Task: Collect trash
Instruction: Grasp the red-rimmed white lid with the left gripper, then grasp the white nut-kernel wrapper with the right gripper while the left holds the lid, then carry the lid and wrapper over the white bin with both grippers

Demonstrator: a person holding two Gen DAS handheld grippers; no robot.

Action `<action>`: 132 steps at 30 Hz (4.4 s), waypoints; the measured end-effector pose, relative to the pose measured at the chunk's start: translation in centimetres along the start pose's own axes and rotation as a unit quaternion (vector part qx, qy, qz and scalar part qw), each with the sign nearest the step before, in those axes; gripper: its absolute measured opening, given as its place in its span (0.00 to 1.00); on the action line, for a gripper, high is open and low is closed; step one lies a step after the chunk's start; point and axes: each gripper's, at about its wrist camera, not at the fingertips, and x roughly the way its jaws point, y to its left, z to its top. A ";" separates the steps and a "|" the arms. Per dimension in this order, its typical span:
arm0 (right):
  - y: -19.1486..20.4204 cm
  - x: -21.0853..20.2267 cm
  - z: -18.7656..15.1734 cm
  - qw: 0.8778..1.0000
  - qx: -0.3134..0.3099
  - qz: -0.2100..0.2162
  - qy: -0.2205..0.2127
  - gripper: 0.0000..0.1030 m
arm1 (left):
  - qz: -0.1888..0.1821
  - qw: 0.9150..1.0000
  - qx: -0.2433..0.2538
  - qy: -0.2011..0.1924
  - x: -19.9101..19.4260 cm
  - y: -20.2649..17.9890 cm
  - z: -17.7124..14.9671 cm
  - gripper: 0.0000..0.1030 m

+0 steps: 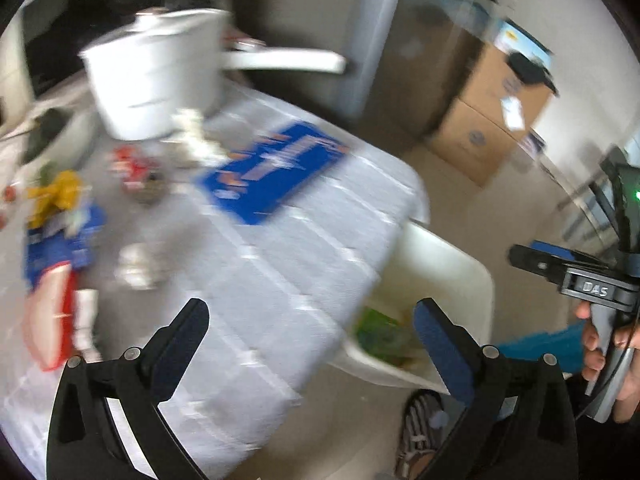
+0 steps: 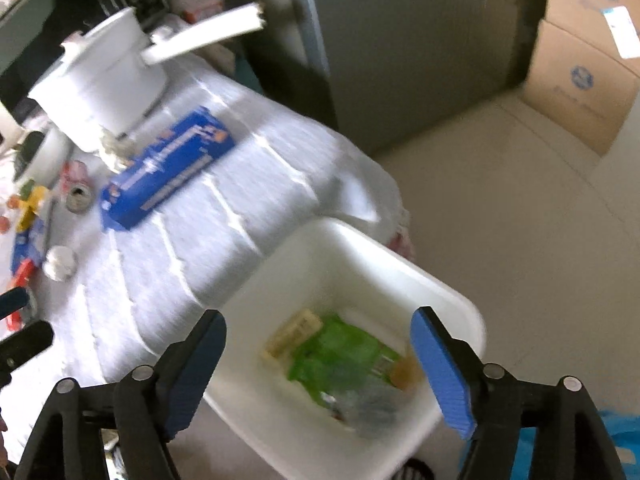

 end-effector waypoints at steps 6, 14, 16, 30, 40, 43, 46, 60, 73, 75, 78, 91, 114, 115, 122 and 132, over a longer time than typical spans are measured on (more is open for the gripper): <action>4.1 1.0 0.6 0.999 -0.028 0.018 -0.004 0.82 | 0.069 0.995 -0.064 -0.023 -3.4 8.9 -1.7 1.00; 9.8 3.3 0.8 0.997 -0.069 0.030 0.011 0.83 | 0.135 0.983 -0.124 0.001 -4.1 17.2 -4.4 0.99; 10.9 3.8 0.9 0.996 -0.077 0.032 0.013 0.83 | 0.127 0.983 -0.132 0.013 -3.5 18.6 -5.0 0.97; 15.1 6.1 -0.2 0.994 -0.105 0.023 0.033 0.83 | 0.165 0.983 -0.015 0.084 2.7 17.5 -5.3 0.28; 17.1 5.9 -1.0 0.990 -0.135 0.036 0.025 0.83 | 0.103 0.990 -0.092 0.002 -3.0 19.1 -4.8 0.10; 18.6 6.0 -1.3 0.988 -0.143 0.053 0.025 0.83 | 0.081 0.989 -0.122 -0.034 -5.8 20.0 -5.0 0.10; 20.7 6.4 -1.9 0.985 -0.157 0.069 0.024 0.83 | 0.061 0.985 -0.150 -0.067 -8.2 20.6 -5.4 0.10; 31.4 11.6 -5.0 0.966 -0.190 0.166 0.053 0.72 | 0.064 0.972 -0.194 -0.113 -12.4 24.2 -8.5 0.10; 35.8 13.9 -6.5 0.965 -0.193 0.170 0.044 0.08 | 0.067 0.969 -0.217 -0.098 -12.2 26.3 -9.9 0.10; 36.0 13.2 -6.3 0.964 -0.194 0.179 0.036 0.06 | 0.065 0.969 -0.218 -0.098 -12.1 26.2 -9.7 0.10; 36.0 12.3 -6.4 0.963 -0.205 0.174 0.019 0.04 | 0.064 0.970 -0.213 -0.100 -12.0 25.7 -9.4 0.10; 29.4 6.8 -2.8 0.969 -0.186 0.156 -0.040 0.04 | 0.041 0.980 -0.171 -0.098 -10.6 21.1 -6.7 0.10; 8.6 -2.0 0.9 0.991 -0.083 0.031 -0.097 0.04 | -0.052 0.996 -0.022 -0.072 -4.2 2.8 0.1 0.10; 8.0 -2.2 0.9 0.992 -0.080 0.027 -0.097 0.04 | -0.058 0.996 -0.015 -0.070 -3.8 1.9 0.3 0.10; 2.5 -2.7 0.3 0.996 -0.043 -0.013 -0.076 0.04 | -0.105 0.992 0.041 -0.052 -1.2 -5.0 0.4 0.10; -3.0 -3.3 -0.9 0.998 -0.008 -0.040 -0.051 0.04 | -0.131 0.985 0.115 0.009 4.3 -13.3 -1.6 0.10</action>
